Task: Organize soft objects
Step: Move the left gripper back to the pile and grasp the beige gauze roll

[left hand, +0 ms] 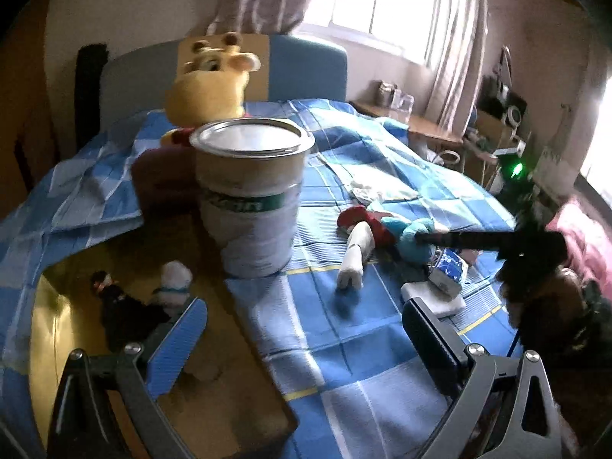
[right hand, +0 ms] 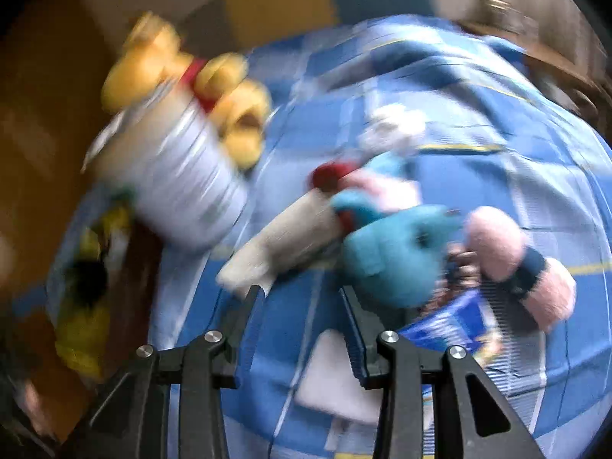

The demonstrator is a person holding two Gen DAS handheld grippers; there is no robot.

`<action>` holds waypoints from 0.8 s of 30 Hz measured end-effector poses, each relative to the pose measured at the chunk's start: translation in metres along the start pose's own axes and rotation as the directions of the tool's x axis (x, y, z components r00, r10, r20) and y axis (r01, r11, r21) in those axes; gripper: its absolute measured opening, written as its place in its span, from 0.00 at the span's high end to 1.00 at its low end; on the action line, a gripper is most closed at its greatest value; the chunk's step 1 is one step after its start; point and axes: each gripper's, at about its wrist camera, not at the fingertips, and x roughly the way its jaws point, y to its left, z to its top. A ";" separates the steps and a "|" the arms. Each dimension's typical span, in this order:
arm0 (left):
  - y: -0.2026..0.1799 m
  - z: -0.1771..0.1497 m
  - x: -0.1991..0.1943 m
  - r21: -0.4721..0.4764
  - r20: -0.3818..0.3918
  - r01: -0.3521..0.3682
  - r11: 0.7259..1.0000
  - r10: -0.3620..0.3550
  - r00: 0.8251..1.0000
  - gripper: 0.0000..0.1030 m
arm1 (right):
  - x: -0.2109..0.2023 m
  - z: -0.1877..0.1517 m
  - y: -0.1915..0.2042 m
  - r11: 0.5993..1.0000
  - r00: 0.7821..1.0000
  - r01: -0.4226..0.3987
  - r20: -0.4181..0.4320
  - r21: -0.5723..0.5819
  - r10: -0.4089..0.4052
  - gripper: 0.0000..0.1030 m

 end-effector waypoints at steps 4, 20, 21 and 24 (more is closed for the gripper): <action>-0.028 0.014 0.031 0.073 -0.044 -0.015 0.997 0.018 0.999 0.00 | -0.020 0.010 -0.034 0.983 0.993 0.019 0.114 0.182 -0.040 0.62; -0.095 0.036 0.174 0.279 -0.209 -0.038 0.960 0.099 0.973 0.29 | -0.050 0.001 -0.092 0.894 0.974 -0.052 0.221 0.444 -0.053 0.61; -0.096 0.035 0.183 0.288 -0.218 -0.047 0.956 0.113 0.969 0.31 | -0.050 0.000 -0.092 0.893 0.973 -0.056 0.224 0.447 -0.051 0.61; -0.097 0.032 0.204 0.299 -0.244 -0.073 0.951 0.150 0.958 0.49 | -0.051 0.000 -0.095 0.886 0.971 -0.065 0.232 0.460 -0.050 0.61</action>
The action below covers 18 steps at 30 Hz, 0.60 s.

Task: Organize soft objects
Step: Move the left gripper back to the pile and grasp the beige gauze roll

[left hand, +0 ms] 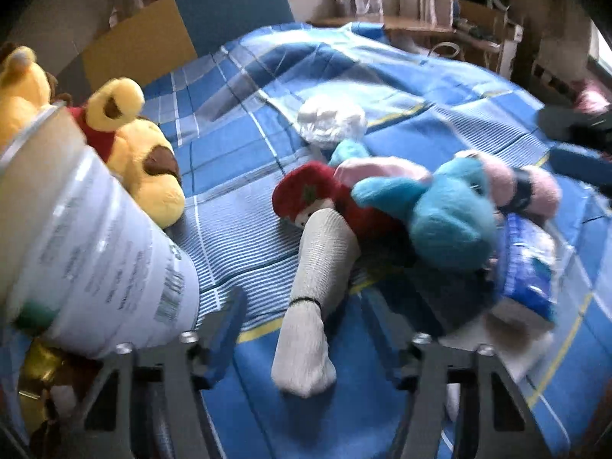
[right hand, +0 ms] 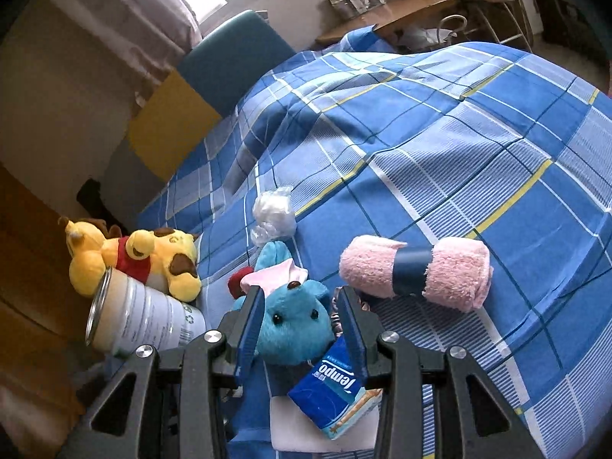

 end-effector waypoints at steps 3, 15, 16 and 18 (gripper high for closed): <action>0.002 -0.002 0.011 -0.021 -0.035 0.017 1.000 -0.018 0.999 0.80 | -0.002 0.001 -0.004 1.000 1.000 0.002 0.013 0.020 -0.002 0.61; 0.011 -0.064 -0.045 -0.177 0.023 0.075 0.981 -0.072 0.997 0.81 | 0.020 -0.003 -0.027 0.989 0.990 0.104 -0.109 0.109 -0.092 0.61; 0.009 -0.070 -0.050 -0.178 0.031 0.074 0.981 -0.069 0.997 0.81 | 0.021 -0.003 -0.029 0.987 0.988 0.110 -0.118 0.115 -0.096 0.61; 0.006 -0.082 -0.058 -0.180 0.042 0.075 0.981 -0.069 0.997 0.81 | 0.024 -0.005 -0.030 0.987 0.986 0.116 -0.136 0.116 -0.099 0.60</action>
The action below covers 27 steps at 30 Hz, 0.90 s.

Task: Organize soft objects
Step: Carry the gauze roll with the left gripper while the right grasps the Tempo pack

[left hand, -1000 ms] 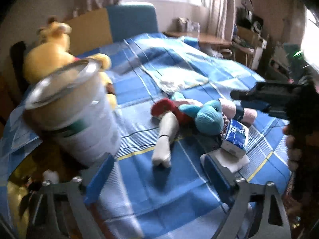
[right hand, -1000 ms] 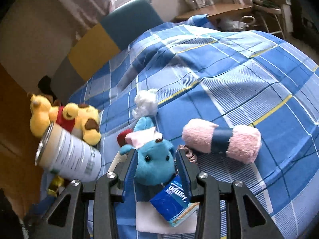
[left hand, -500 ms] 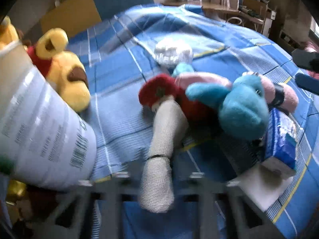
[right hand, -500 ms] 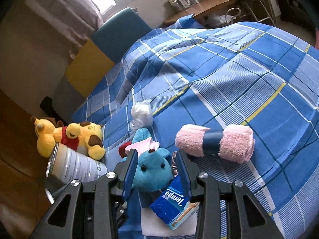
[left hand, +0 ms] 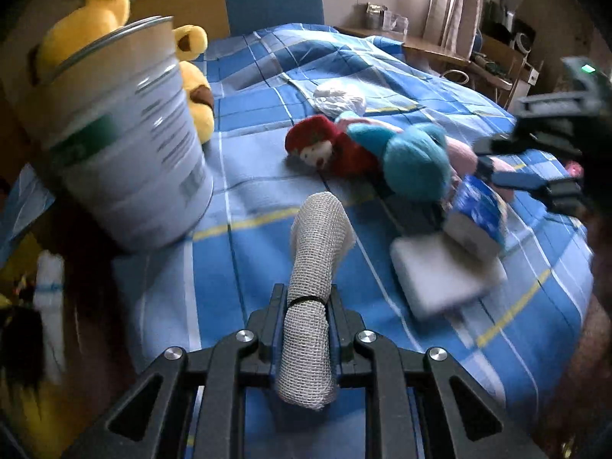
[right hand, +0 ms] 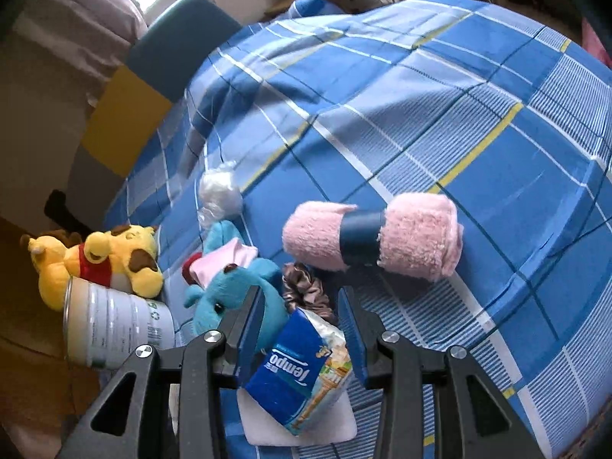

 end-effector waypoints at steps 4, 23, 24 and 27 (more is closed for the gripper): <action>-0.002 -0.022 -0.005 0.011 0.010 -0.011 1.000 0.011 1.000 0.81 | 0.008 -0.005 0.004 1.000 0.999 0.009 -0.047 -0.025 -0.010 0.57; 0.008 -0.040 -0.005 0.000 0.071 0.018 1.000 -0.018 0.997 0.80 | 0.021 -0.040 0.021 0.980 0.979 0.188 -0.069 -0.071 -0.193 0.28; 0.009 -0.040 -0.005 -0.004 0.073 0.016 1.000 -0.016 0.997 0.79 | 0.024 -0.041 0.023 0.977 0.977 0.193 -0.072 -0.092 -0.200 0.32; 0.014 -0.043 0.003 -0.031 0.036 0.019 0.999 -0.018 0.999 0.77 | 0.024 -0.045 0.032 0.958 0.970 0.225 -0.048 -0.180 -0.237 0.35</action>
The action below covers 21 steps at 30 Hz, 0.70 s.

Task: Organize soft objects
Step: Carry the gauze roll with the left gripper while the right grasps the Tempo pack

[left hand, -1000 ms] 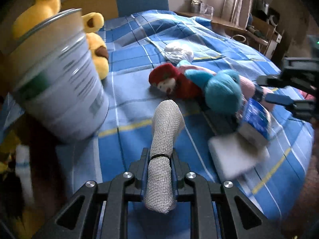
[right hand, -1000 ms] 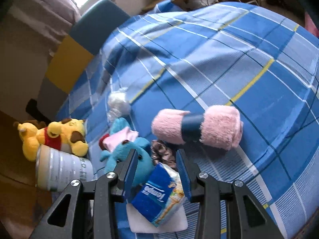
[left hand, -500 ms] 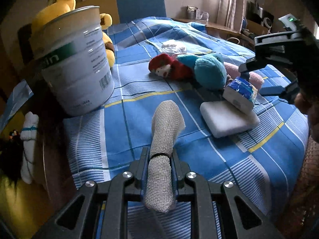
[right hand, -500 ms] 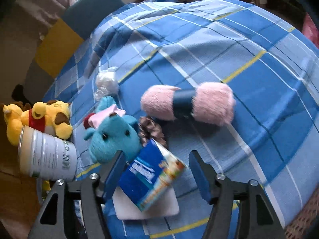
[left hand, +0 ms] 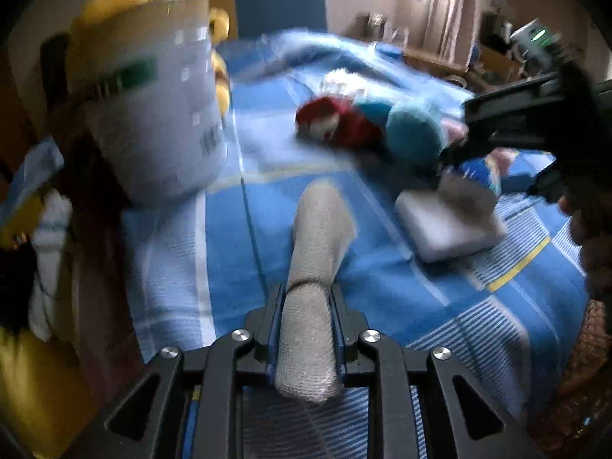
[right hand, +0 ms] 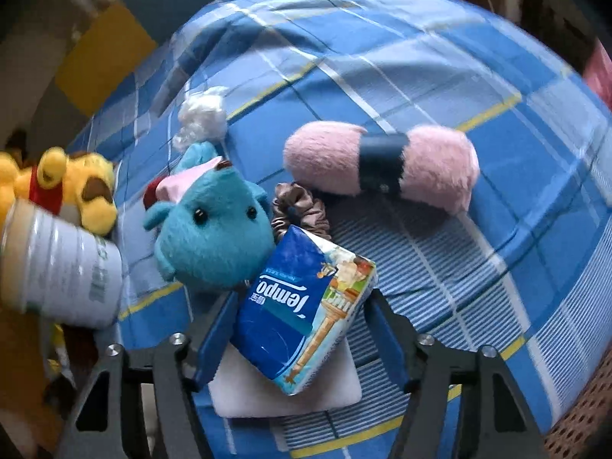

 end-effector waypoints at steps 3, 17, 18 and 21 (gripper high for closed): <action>-0.002 0.000 -0.001 0.010 0.011 -0.014 1.000 0.014 1.000 0.77 | 0.000 -0.002 0.005 0.999 1.000 0.021 0.006 -0.042 -0.021 0.35; 0.000 0.007 -0.045 -0.031 0.085 0.141 0.990 -0.138 0.987 0.79 | -0.006 -0.001 -0.009 0.999 0.999 -0.009 0.033 0.048 0.008 0.39; 0.000 0.007 -0.049 -0.030 0.094 0.146 0.989 -0.143 0.985 0.79 | -0.007 0.000 -0.010 0.998 0.999 -0.009 0.034 0.055 0.008 0.39; 0.003 0.010 -0.063 -0.043 0.114 0.168 0.985 -0.162 0.980 0.79 | -0.007 0.000 -0.011 0.998 0.999 -0.008 0.036 0.063 0.006 0.39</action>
